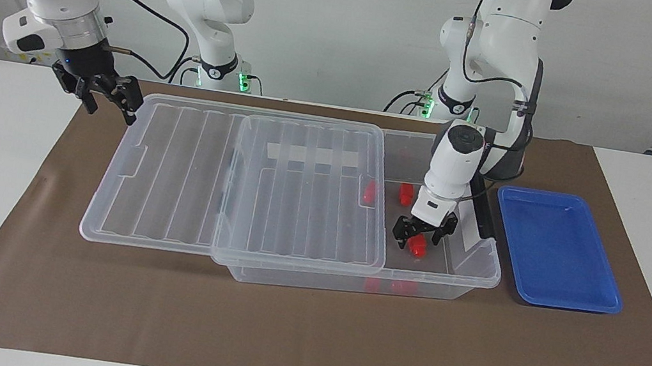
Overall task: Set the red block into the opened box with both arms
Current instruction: 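Release the red block in the box and withdraw the left gripper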
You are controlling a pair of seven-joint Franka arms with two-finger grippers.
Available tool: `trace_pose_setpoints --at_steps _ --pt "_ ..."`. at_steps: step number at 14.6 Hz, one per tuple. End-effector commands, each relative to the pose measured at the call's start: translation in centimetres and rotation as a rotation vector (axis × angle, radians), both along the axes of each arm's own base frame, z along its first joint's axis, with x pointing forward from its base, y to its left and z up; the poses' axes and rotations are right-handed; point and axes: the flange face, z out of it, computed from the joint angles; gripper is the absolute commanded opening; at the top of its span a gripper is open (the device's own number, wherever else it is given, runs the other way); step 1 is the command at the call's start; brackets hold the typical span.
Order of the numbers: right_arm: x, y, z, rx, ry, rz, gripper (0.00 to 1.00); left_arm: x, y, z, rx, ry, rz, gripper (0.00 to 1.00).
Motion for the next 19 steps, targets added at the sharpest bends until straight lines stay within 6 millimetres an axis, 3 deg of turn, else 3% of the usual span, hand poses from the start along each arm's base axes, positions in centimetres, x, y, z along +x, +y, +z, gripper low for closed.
trace_pose_setpoints --at_steps 1,7,13,15,16,19 --pt "-0.4 -1.7 -1.9 -0.005 -0.04 0.004 0.17 -0.1 0.4 0.0 0.013 -0.007 0.006 1.0" --pt "0.2 -5.0 -5.3 -0.015 -0.094 -0.031 0.18 0.0 0.0 6.2 0.065 0.05 0.017 1.0" --pt "0.2 -6.1 -9.0 -0.011 -0.073 -0.049 0.15 -1.3 0.7 9.6 0.093 0.084 0.028 1.0" --pt "0.2 -6.4 -9.4 -0.014 -0.086 -0.049 0.09 -1.8 1.0 12.1 0.103 0.091 0.035 1.0" --pt "0.1 -6.4 -9.7 -0.013 -0.08 -0.049 0.02 -1.8 1.3 13.5 0.114 0.105 0.04 1.0" --pt "-0.1 -6.4 -10.4 -0.011 -0.07 -0.05 0.0 -0.8 2.2 17.8 0.14 0.141 0.042 1.0"
